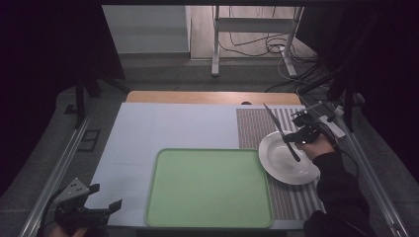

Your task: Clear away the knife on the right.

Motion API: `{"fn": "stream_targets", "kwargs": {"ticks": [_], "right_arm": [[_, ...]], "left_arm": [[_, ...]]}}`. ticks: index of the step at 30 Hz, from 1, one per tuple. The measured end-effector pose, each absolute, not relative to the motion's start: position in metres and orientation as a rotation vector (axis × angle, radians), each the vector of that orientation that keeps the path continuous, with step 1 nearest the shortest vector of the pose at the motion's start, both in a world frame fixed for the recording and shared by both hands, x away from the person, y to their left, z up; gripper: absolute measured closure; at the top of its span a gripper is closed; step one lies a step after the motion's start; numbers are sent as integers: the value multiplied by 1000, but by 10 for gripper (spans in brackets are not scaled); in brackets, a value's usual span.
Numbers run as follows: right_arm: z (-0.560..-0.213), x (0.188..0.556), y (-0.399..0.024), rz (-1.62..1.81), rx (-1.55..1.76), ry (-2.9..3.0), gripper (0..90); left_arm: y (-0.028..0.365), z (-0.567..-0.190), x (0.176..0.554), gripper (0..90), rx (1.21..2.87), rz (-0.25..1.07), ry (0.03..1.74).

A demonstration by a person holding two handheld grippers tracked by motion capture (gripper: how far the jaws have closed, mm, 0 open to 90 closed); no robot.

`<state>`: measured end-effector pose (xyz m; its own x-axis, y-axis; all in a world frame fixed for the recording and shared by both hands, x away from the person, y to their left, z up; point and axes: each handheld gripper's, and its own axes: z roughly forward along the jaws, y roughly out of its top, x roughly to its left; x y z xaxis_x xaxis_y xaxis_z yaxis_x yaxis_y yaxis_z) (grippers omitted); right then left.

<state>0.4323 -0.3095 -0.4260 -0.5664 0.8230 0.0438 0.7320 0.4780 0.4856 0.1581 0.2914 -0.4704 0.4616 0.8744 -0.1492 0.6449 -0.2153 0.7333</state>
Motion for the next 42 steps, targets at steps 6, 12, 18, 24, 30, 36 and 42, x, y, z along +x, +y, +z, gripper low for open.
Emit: {"fn": "stream_targets", "kwargs": {"ticks": [6,12,18,24,30,36,42], "right_arm": [[-427,421,-295,690,1316,2562,807],[-429,404,-272,695,1231,2627,807],[-433,387,-252,692,1176,2683,807],[-437,371,-232,688,1113,2738,806],[-442,354,-213,677,1057,2801,806],[-458,341,-197,650,1042,2866,806],[-481,337,-185,538,1041,2917,805]], "left_arm": [[292,-470,158,37,1951,383,1267],[291,-470,158,37,1951,384,1269],[291,-470,158,37,1951,383,1270],[291,-471,158,37,1948,383,1272],[291,-471,158,36,1948,383,1273],[291,-471,158,37,1952,385,1271],[291,-471,158,37,1952,385,1270]]}}
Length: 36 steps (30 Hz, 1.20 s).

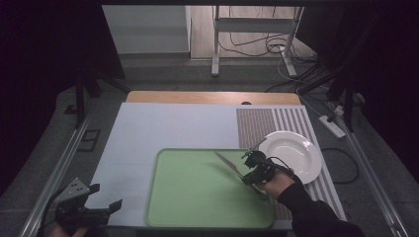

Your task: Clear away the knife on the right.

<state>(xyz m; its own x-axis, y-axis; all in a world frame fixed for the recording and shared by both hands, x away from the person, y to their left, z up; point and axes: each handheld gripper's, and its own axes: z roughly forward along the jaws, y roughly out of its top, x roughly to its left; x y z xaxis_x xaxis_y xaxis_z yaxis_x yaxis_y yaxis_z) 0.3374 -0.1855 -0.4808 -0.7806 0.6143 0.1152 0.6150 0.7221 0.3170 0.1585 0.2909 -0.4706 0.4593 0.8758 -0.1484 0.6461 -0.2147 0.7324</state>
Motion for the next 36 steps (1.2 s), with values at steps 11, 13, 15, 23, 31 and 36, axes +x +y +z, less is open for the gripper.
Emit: {"fn": "stream_targets", "kwargs": {"ticks": [11,13,15,23,31,36], "right_arm": [[-477,344,-178,-703,-917,-2876,900],[-481,348,-161,-726,-842,-2898,900],[-486,351,-147,-719,-779,-2939,900],[-504,357,-126,-676,-666,-3050,900],[-501,370,-144,-641,-807,-3073,900],[-500,372,-154,-612,-833,-3080,900]], "left_arm": [[290,-471,159,37,1955,384,1270],[290,-471,159,37,1958,385,1270],[290,-471,159,37,1958,385,1270],[291,-471,159,37,1960,385,1269],[290,-471,159,37,1963,388,1267],[290,-471,159,37,1963,389,1268]]}}
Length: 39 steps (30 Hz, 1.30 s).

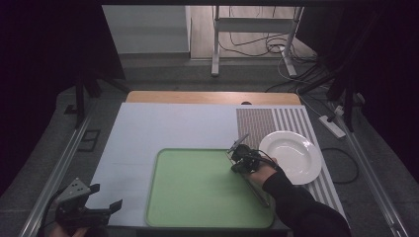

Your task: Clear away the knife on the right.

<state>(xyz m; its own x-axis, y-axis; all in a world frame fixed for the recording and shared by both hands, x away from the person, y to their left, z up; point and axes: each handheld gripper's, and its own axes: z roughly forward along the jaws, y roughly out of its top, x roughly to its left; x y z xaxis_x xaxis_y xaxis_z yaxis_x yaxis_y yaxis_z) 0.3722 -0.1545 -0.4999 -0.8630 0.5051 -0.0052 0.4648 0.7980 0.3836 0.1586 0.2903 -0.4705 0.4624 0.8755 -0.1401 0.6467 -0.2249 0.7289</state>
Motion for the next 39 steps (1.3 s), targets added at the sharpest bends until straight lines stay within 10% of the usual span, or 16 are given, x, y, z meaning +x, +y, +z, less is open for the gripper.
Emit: {"fn": "stream_targets", "kwargs": {"ticks": [39], "right_arm": [[-488,369,-209,593,1017,2810,812]], "left_arm": [[290,-470,159,37,1966,393,1269]]}}
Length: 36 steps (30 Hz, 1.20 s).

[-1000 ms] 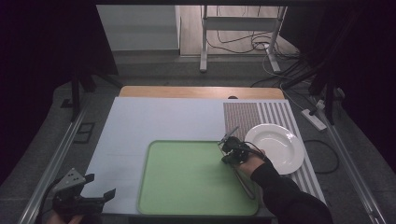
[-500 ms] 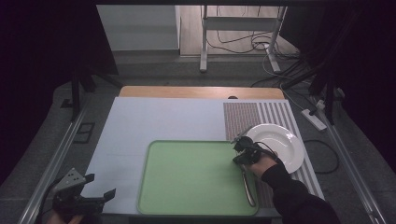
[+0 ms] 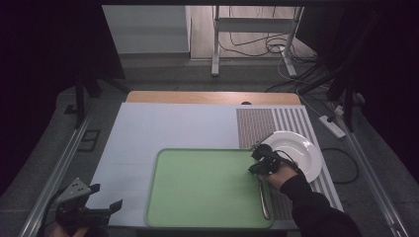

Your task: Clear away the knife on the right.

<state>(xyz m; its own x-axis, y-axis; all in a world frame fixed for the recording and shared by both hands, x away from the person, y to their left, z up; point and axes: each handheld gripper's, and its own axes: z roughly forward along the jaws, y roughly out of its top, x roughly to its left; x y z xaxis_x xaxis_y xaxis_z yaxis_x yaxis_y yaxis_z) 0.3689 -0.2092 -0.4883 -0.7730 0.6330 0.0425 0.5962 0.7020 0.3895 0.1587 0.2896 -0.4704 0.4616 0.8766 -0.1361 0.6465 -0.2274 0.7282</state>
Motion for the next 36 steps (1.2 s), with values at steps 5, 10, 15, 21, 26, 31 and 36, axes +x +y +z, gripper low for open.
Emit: {"fn": "stream_targets", "kwargs": {"ticks": [5,10,15,21,26,31,36], "right_arm": [[-483,366,-207,670,1023,2789,713],[-474,361,-204,714,1000,2752,573],[-468,354,-207,752,1024,2731,392],[-464,349,-211,766,1024,2705,276],[-463,345,-217,806,1033,2677,150],[-463,340,-224,823,1035,2653,83],[-464,334,-229,840,1044,2644,32]], "left_arm": [[290,-470,159,38,1966,392,1269],[290,-470,159,37,1966,392,1269],[290,-470,159,37,1965,391,1269],[290,-470,159,37,1965,391,1268],[290,-470,159,37,1965,391,1268],[290,-470,159,37,1965,390,1268],[290,-470,159,37,1965,390,1268]]}}
